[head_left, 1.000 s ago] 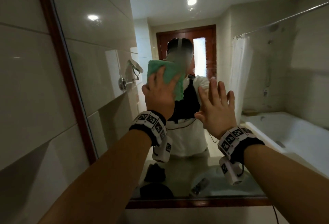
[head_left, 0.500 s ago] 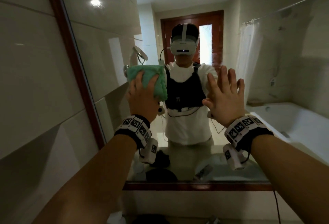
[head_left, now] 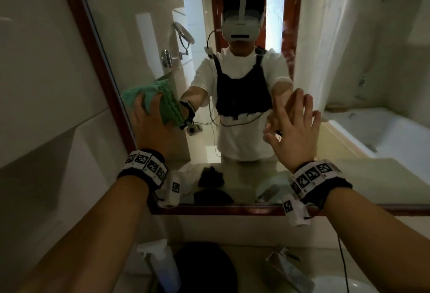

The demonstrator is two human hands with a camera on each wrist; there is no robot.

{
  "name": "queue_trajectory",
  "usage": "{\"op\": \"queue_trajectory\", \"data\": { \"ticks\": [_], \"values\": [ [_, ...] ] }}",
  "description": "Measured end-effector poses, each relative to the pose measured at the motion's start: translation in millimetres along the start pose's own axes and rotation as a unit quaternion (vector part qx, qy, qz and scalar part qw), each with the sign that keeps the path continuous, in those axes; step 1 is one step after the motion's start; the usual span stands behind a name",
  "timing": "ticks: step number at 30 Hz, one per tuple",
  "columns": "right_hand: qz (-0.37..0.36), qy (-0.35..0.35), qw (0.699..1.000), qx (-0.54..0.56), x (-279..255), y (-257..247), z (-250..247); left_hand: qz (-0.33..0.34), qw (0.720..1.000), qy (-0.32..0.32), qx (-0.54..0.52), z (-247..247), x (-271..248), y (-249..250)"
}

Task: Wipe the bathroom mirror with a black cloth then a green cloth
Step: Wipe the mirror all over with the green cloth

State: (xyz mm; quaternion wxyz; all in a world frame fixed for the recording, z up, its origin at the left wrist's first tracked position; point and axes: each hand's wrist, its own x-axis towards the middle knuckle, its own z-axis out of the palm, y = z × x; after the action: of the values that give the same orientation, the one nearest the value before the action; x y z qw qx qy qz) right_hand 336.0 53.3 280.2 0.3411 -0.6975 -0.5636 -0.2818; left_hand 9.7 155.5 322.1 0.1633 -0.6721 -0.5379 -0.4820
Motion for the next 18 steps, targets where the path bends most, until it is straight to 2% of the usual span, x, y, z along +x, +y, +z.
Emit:
{"op": "queue_trajectory", "data": {
  "ticks": [5,9,14,18],
  "values": [
    [0.002,0.0,1.0,0.008,-3.0,0.3,12.3,-0.025,0.999,0.024,0.003,6.4,-16.7,-30.6],
    [0.001,0.004,1.0,0.009,-4.9,1.1,16.0,-0.025,0.999,0.047,0.01,14.1,-23.5,-36.7],
    [-0.005,0.01,1.0,0.008,-4.7,0.6,17.4,-0.025,0.998,0.054,0.008,17.2,-27.8,-17.2],
    [-0.008,0.006,1.0,0.007,-4.7,0.4,17.4,0.001,1.0,0.01,-0.006,25.7,-33.9,20.8]
  ]
}}
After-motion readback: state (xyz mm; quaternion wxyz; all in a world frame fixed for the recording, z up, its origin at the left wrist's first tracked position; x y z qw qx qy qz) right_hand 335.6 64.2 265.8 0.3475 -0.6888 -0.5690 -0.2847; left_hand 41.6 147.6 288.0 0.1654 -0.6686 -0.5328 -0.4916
